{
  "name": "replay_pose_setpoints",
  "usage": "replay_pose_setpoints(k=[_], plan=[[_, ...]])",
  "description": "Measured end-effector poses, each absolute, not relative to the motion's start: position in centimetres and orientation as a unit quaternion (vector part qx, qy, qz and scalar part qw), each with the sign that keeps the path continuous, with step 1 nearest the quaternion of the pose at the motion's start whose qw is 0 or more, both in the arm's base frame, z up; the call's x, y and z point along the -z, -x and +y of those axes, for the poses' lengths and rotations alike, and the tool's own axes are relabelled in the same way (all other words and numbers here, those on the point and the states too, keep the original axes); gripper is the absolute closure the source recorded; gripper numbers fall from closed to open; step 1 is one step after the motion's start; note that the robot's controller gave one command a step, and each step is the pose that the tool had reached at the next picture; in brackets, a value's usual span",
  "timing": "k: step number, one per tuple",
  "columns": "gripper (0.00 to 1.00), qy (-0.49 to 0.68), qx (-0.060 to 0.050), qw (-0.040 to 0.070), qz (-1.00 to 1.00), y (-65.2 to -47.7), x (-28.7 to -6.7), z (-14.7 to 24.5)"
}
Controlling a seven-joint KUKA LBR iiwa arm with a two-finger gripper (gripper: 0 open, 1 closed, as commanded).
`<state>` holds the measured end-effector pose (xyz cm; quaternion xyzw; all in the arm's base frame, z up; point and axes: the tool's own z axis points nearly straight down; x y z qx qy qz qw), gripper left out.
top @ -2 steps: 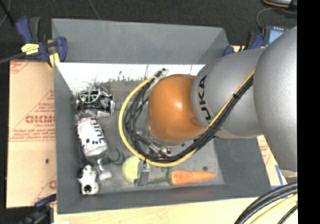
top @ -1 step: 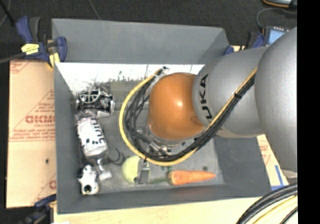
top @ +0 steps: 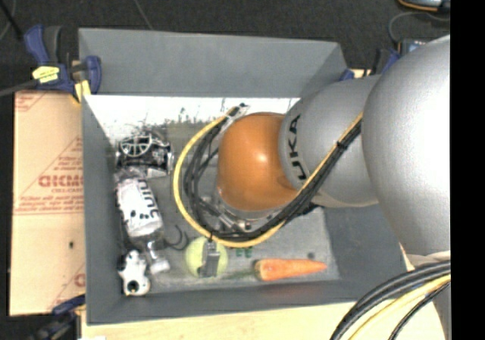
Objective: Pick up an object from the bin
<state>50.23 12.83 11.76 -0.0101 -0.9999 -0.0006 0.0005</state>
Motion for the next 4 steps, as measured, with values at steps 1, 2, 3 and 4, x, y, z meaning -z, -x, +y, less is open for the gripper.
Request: replay_pose_setpoints(k=[1,2,3,4], plan=[[1.00,0.003,0.001,0.000,-1.000,-51.3,-9.8,11.9],[1.00,0.003,0.001,0.000,-1.000,-51.3,-9.8,11.9],[1.00,0.005,0.000,0.002,-1.000,-51.6,-14.2,12.7],[1.00,-0.007,0.000,0.000,-1.000,-52.8,-20.4,12.0]])
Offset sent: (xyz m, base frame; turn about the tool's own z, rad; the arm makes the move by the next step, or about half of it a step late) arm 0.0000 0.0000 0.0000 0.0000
